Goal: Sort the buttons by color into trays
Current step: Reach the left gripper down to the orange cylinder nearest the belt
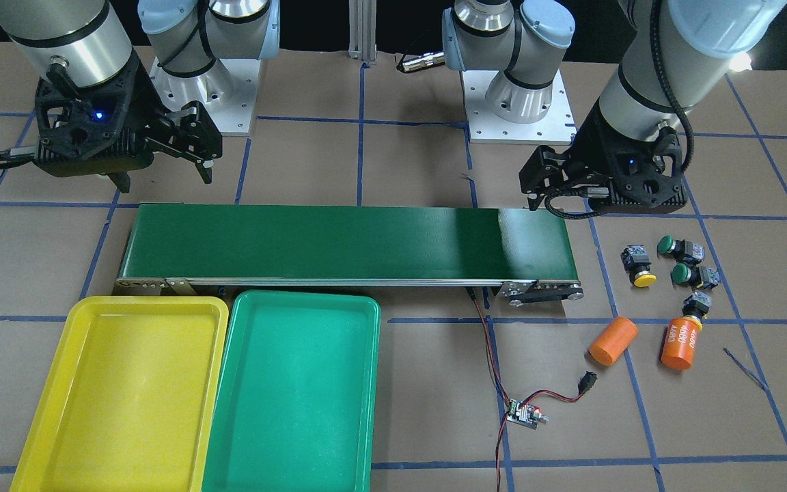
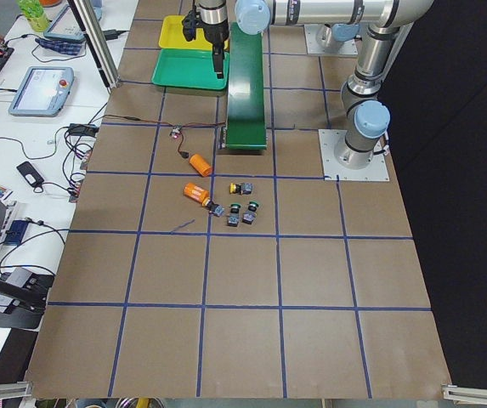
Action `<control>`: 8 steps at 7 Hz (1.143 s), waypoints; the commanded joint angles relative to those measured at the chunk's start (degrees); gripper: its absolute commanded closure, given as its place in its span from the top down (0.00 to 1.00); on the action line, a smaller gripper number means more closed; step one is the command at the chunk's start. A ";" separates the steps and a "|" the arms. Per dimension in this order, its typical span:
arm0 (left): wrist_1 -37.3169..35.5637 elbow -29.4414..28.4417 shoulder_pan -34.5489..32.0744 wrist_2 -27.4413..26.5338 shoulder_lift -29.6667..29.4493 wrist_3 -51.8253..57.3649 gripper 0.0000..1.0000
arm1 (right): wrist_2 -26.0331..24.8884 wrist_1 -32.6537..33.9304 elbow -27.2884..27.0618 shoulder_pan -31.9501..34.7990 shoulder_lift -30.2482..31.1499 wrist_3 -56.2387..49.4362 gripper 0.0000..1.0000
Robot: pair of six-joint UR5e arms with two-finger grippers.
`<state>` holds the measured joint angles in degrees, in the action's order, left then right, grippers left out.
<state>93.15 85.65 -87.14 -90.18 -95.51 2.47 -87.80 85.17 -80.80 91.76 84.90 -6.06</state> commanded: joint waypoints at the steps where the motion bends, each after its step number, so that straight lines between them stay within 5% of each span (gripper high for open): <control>1: -0.68 -0.13 1.08 -0.17 -1.33 1.03 1.00 | 0.00 0.00 -0.06 0.00 0.00 0.00 1.00; 5: -9.19 0.13 11.27 0.09 -11.85 18.11 1.00 | 0.00 0.00 -0.06 0.00 0.00 0.00 1.00; 8: -23.85 4.85 15.31 0.01 -20.05 30.52 1.00 | 0.09 0.00 0.03 0.00 0.00 0.00 1.00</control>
<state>74.28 87.98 -73.94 -90.27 -113.20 26.82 -87.72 85.17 -80.78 91.76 84.90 -6.06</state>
